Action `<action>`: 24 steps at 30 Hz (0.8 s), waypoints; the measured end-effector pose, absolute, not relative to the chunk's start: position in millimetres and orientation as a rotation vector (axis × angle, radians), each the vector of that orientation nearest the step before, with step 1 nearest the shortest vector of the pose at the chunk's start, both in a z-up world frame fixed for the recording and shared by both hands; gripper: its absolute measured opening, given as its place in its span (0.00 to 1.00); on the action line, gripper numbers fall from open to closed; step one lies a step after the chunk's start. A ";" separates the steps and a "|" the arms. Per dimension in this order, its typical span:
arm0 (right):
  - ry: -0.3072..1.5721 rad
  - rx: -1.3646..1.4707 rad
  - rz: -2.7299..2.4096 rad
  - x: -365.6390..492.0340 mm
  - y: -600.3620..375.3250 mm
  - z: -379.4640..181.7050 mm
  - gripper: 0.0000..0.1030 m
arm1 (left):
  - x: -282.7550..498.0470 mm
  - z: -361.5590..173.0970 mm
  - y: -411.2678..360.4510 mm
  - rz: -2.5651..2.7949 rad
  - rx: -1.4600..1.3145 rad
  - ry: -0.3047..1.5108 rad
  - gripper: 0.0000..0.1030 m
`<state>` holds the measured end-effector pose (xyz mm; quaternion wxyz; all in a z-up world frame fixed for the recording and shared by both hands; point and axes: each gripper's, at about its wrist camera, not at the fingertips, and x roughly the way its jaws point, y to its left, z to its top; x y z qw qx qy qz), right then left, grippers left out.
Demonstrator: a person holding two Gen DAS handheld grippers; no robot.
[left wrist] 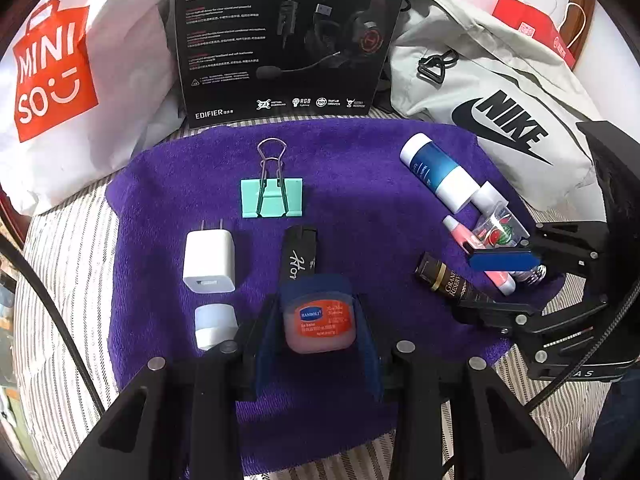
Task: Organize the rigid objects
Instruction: 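Set the Vaseline jar on the towel while the right tool sets the bottle there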
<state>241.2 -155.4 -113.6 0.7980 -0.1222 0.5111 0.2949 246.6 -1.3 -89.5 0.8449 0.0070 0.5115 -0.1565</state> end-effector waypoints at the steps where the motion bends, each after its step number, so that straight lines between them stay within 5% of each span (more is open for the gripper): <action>1: 1.101 -0.251 0.638 241.0 -157.7 -113.3 0.45 | 246.7 -89.5 -1.3 -0.330 0.018 1.080 0.34; 24: 1.057 -0.172 0.585 211.6 -203.4 -90.1 0.45 | 250.5 -99.4 -44.5 -0.375 0.161 1.108 0.34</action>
